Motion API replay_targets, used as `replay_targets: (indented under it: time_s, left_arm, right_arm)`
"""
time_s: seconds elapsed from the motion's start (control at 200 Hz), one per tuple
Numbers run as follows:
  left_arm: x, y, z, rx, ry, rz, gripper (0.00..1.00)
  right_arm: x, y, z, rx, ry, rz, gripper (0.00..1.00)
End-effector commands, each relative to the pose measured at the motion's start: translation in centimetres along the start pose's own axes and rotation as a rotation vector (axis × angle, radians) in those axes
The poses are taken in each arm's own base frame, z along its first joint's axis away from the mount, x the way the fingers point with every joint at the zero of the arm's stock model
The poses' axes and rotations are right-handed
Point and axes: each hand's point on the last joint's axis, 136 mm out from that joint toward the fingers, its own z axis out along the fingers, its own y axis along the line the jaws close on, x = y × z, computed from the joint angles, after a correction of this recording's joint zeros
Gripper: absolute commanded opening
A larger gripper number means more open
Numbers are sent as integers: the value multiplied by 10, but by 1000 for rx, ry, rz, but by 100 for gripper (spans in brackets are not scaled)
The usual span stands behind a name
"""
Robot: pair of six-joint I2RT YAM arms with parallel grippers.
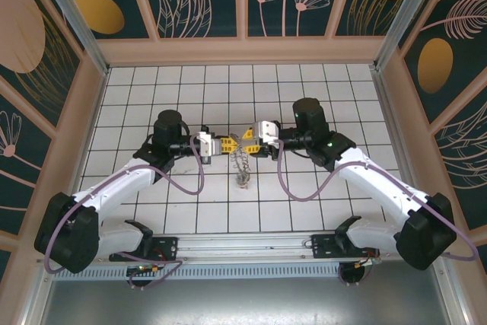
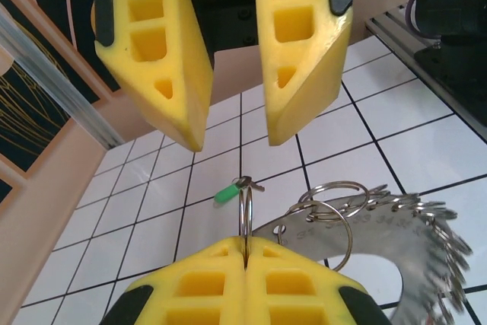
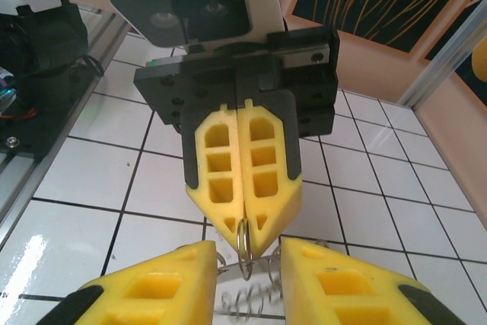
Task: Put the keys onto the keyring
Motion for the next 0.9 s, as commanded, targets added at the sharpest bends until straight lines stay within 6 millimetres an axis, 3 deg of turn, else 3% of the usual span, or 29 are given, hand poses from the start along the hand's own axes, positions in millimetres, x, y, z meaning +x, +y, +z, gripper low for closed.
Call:
replay_targets:
  time_s: [0.0,0.235,0.566,0.681,0.896]
  left_arm:
    - [-27,8,-3,-9,-55,115,0]
    - [-37,7,-3,3,-95,119,0]
    - [-47,11,-4,-14,-133,115,0]
    - [-45,10,-3,-3,-134,105,0]
    - [-43,8,-1,5,-132,91,0]
  right_arm:
    - [1,0,4,4,-8,-33,30]
    - [9,1,7,0,2,-24,33]
    - [12,4,13,-34,10,-15,24]
    - [11,4,15,-31,7,-21,16]
    - [4,3,16,-19,-13,-37,15]
